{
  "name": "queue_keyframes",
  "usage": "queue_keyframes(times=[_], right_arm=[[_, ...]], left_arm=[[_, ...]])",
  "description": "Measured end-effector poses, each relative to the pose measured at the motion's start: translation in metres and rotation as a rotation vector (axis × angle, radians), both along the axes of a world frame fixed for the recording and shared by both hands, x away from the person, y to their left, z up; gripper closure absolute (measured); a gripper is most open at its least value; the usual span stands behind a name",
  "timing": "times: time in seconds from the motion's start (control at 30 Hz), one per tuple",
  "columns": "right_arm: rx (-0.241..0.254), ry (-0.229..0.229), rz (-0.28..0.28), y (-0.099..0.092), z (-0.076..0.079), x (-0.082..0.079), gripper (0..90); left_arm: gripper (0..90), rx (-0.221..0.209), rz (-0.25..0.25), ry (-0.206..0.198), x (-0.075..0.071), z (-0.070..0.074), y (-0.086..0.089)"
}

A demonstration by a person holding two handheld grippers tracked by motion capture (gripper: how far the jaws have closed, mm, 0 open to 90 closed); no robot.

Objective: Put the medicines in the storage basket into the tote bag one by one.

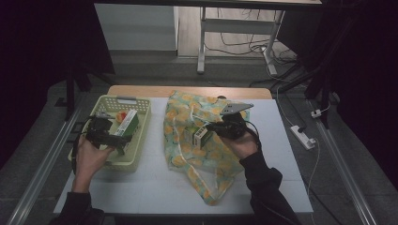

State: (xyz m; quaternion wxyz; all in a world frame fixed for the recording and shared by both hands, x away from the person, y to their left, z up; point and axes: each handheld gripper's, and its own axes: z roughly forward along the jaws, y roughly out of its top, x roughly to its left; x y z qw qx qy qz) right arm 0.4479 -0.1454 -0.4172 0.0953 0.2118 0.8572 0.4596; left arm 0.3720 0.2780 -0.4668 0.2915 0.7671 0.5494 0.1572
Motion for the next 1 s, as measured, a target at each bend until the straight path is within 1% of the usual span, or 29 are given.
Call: queue_keyframes(times=[0.07, 0.17, 0.2, 0.23, 0.3, 0.4, 0.47, 0.53, 0.57, 0.63, 0.7, 0.77, 0.87, 1.0], right_arm=[[0.001, 0.000, 0.001, 0.0000, -0.0002, 0.0001, 89.2], [0.001, 0.002, 0.001, 0.0002, -0.0008, 0.0001, 89.2], [0.001, 0.002, 0.000, 0.0005, -0.0012, 0.0001, 89.2], [-0.001, 0.003, 0.000, 0.0006, -0.0013, 0.0001, 89.2], [-0.004, 0.002, 0.001, 0.0006, -0.0012, -0.0002, 89.2], [-0.003, 0.001, 0.002, 0.0000, -0.0015, 0.0000, 89.1], [-0.003, 0.000, 0.000, -0.0007, -0.0012, 0.0003, 89.2], [-0.002, 0.001, -0.003, -0.0011, -0.0006, 0.0000, 89.2], [-0.002, 0.001, -0.004, -0.0012, -0.0004, -0.0002, 89.2], [0.000, 0.000, -0.002, -0.0012, -0.0001, -0.0003, 89.2], [0.001, 0.001, -0.001, -0.0008, -0.0004, -0.0003, 89.2], [-0.001, -0.002, -0.001, -0.0004, -0.0006, -0.0004, 89.2], [0.001, -0.003, 0.001, -0.0004, -0.0001, -0.0006, 89.2], [0.000, 0.001, -0.002, -0.0010, -0.0004, -0.0002, 89.2]], left_arm=[[0.1, 0.012, 0.012, 0.016, 0.0017, -0.0029, 0.0002], [0.9, 0.007, 0.015, 0.032, 0.0042, -0.0065, -0.0002], [1.8, 0.017, 0.015, 0.040, 0.0048, -0.0079, -0.0011], [3.0, 0.032, 0.027, 0.047, 0.0054, -0.0085, -0.0022], [6.4, 0.046, 0.031, 0.047, 0.0046, -0.0076, -0.0027], [18.0, 0.056, 0.030, 0.059, 0.0036, -0.0073, -0.0034], [25.2, 0.057, 0.029, 0.076, 0.0037, -0.0077, -0.0033], [34.9, 0.056, 0.027, 0.082, 0.0031, -0.0076, -0.0035], [38.0, 0.057, 0.027, 0.086, 0.0029, -0.0073, -0.0037], [47.9, 0.051, 0.025, 0.087, 0.0023, -0.0070, -0.0037], [54.4, 0.045, 0.032, 0.093, 0.0022, -0.0071, -0.0035], [60.1, 0.049, 0.038, 0.082, 0.0017, -0.0070, -0.0026], [61.5, 0.039, 0.046, 0.077, 0.0014, -0.0073, -0.0010], [62.0, 0.023, 0.029, 0.062, 0.0007, -0.0055, 0.0019]])
